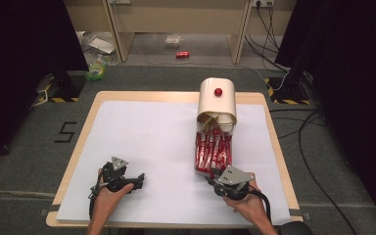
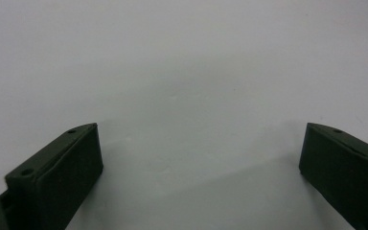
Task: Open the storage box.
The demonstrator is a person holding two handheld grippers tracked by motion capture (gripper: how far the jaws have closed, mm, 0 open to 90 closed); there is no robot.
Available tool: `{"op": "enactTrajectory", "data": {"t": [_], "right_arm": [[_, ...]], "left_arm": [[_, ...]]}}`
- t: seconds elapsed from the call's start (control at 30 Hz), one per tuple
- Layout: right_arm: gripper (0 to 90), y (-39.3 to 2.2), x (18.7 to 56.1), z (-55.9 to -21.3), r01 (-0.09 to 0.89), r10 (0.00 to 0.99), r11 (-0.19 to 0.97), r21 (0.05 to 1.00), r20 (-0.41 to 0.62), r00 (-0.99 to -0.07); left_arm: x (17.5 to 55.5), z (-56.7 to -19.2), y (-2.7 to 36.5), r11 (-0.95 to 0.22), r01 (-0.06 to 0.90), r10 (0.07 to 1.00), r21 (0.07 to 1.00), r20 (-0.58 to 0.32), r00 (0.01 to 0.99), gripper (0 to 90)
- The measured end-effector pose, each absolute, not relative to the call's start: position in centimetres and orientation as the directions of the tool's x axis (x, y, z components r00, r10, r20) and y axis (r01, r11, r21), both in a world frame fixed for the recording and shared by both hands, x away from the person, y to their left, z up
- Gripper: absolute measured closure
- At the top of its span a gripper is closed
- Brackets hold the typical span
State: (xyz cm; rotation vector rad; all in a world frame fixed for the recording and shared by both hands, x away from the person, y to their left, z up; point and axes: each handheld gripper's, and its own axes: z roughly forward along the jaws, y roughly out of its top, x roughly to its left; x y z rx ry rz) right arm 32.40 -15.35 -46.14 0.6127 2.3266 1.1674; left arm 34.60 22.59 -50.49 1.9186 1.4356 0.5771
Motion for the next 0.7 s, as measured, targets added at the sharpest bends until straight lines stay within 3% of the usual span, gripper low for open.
{"op": "enactTrajectory", "data": {"t": [0.17, 0.23, 0.7], "right_arm": [[61.6, -15.4, 32.5, -46.1, 0.204, 0.580, 0.520, 0.830, -0.168, -0.797], [56.9, -15.5, 32.7, -46.0, 0.208, 0.591, 0.506, 0.837, -0.161, -0.790], [52.8, -16.5, 33.8, -44.5, 0.242, 0.668, 0.398, 0.885, -0.099, -0.738]], "left_arm": [[34.6, -50.5, 22.6, -0.178, 0.661, 0.953, 0.729, -0.039, 0.299, 0.4], [34.6, -50.5, 22.6, -0.178, 0.661, 0.953, 0.729, -0.038, 0.299, 0.3], [34.6, -50.5, 22.5, -0.179, 0.660, 0.953, 0.729, -0.038, 0.300, 0.2]]}}
